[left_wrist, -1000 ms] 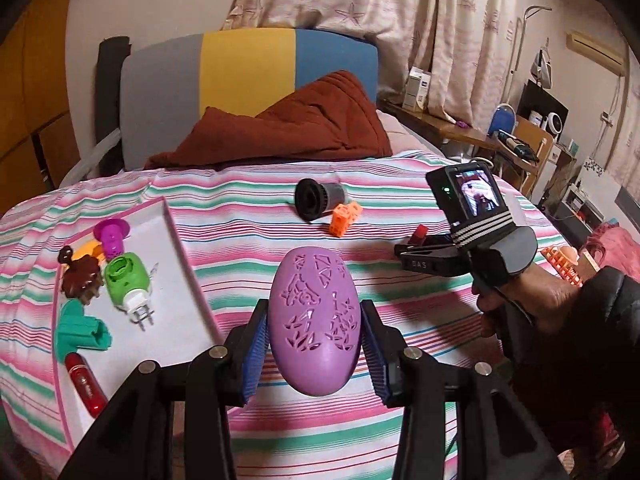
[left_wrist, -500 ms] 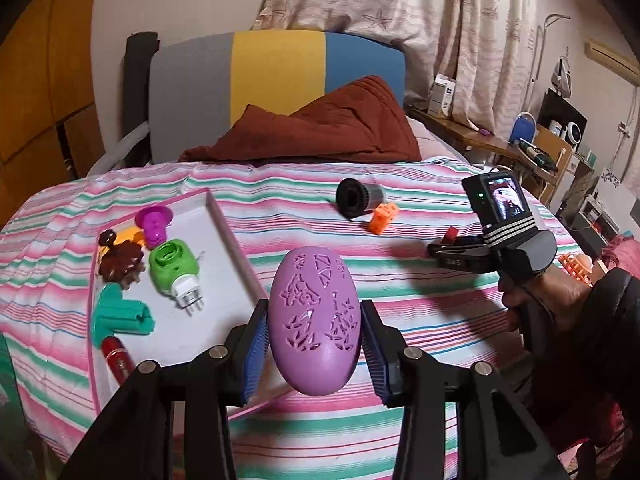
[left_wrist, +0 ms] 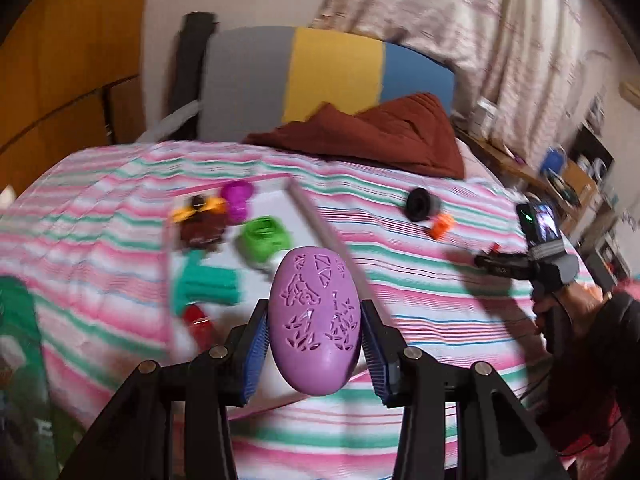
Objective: Organize rigid objects
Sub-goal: 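Carry the lilac egg into the white tray and open the left gripper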
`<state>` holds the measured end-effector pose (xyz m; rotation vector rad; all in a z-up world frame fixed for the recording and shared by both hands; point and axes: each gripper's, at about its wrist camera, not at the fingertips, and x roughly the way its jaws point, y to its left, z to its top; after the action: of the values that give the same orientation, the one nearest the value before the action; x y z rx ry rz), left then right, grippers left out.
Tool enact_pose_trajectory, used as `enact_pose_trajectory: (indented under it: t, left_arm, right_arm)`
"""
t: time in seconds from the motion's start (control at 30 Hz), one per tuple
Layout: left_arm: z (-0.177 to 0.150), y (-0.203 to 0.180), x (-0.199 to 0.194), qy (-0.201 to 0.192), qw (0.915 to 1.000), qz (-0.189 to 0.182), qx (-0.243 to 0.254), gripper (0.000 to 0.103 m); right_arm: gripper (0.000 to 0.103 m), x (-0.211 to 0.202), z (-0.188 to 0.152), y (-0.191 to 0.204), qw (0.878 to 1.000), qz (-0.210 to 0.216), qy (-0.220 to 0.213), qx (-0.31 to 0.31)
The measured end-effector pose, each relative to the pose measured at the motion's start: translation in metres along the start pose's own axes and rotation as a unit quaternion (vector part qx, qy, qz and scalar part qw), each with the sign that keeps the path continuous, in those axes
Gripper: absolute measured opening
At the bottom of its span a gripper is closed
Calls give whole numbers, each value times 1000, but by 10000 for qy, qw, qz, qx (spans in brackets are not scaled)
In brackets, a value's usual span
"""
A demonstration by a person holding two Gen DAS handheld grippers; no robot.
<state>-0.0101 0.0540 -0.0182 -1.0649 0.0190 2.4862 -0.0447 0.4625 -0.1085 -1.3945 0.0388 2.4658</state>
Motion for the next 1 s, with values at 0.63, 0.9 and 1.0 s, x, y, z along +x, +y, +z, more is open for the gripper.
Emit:
enact_pose_trajectory:
  t: [0.63, 0.9, 1.0]
  left_arm:
    - [-9, 38, 24, 514, 9959, -117, -739, 44]
    - [-9, 28, 75, 1028, 9924, -120, -661, 44]
    - [-19, 21, 78, 1020, 9941, 131, -351, 44]
  right_arm:
    - [46, -2, -2, 4, 9999, -94, 33, -47]
    - [46, -3, -2, 6, 9999, -117, 45, -77]
    - [47, -3, -2, 6, 9999, -132, 46, -97]
